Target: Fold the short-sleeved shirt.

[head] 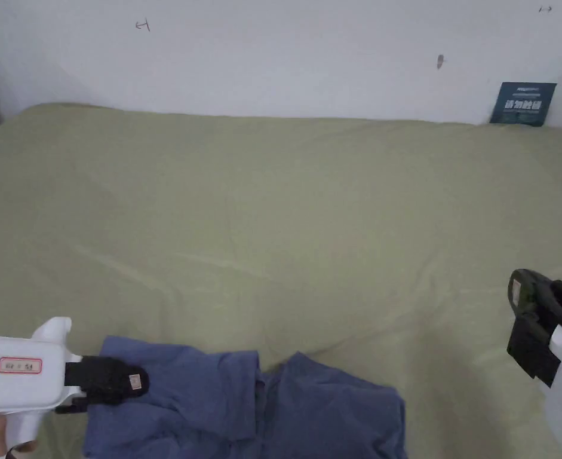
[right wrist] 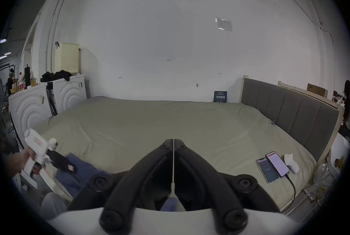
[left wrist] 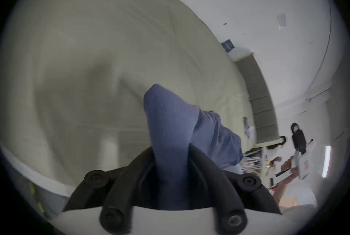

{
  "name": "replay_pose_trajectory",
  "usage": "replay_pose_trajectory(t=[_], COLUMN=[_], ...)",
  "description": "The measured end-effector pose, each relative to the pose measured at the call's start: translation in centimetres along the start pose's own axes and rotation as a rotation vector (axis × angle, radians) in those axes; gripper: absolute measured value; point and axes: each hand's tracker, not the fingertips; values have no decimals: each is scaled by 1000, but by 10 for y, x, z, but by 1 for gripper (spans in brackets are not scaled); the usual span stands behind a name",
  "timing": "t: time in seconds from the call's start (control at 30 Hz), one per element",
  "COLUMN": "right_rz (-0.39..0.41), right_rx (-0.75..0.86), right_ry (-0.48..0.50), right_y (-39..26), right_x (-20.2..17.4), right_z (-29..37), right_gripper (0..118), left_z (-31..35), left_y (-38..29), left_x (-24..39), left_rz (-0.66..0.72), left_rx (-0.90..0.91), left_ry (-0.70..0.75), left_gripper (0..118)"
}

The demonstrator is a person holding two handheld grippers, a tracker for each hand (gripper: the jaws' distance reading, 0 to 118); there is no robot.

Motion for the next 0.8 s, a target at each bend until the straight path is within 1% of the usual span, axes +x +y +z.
replay_pose_trajectory(t=[0.1,0.27,0.33,0.4,0.47,0.53,0.6,0.63,0.7,0.73,0.77,0.8], right_rz=[-1,1,2,4,0,1,-3,-6,-6,-7,-7,-8], right_rx=[18,30,34,37,52,80,93,101,110,113,116,116], right_ry=[9,21,19,13,-2,-34,-41,-43,-49,-51,-58,-64], right_y=[5,7,5,4,4,6,10,11,13,13,12,12], right_x=[-3,-4,-3,-1,1,4,7,9,12,14,16,18], right_z=[-2,-1,1,3,4,5,7,7,9,10,10,11], right_gripper=[4,4,4,4,4,4,4,4,4,4,4,4], left_z=[17,14,9,3,-9,-27,-45,-56,-79,-90,-103,-117], left_y=[4,-5,-9,-10,-17,-21,-29,-35,-44,-47,-52,-60], left_x=[12,78,110,134,163,181,203,216,234,242,251,261], left_rz=[-37,-176,-252,-278,-330,-337,-347,-389,-422,-409,-424,-476], left_rx=[8,-21,-27,-35,-45,-61,-69,-74,-96,-92,-101,-112], left_ry=[76,144,176,221,264,293,300,325,342,335,344,366], left_gripper=[9,9,9,9,9,9,9,9,9,9,9,9])
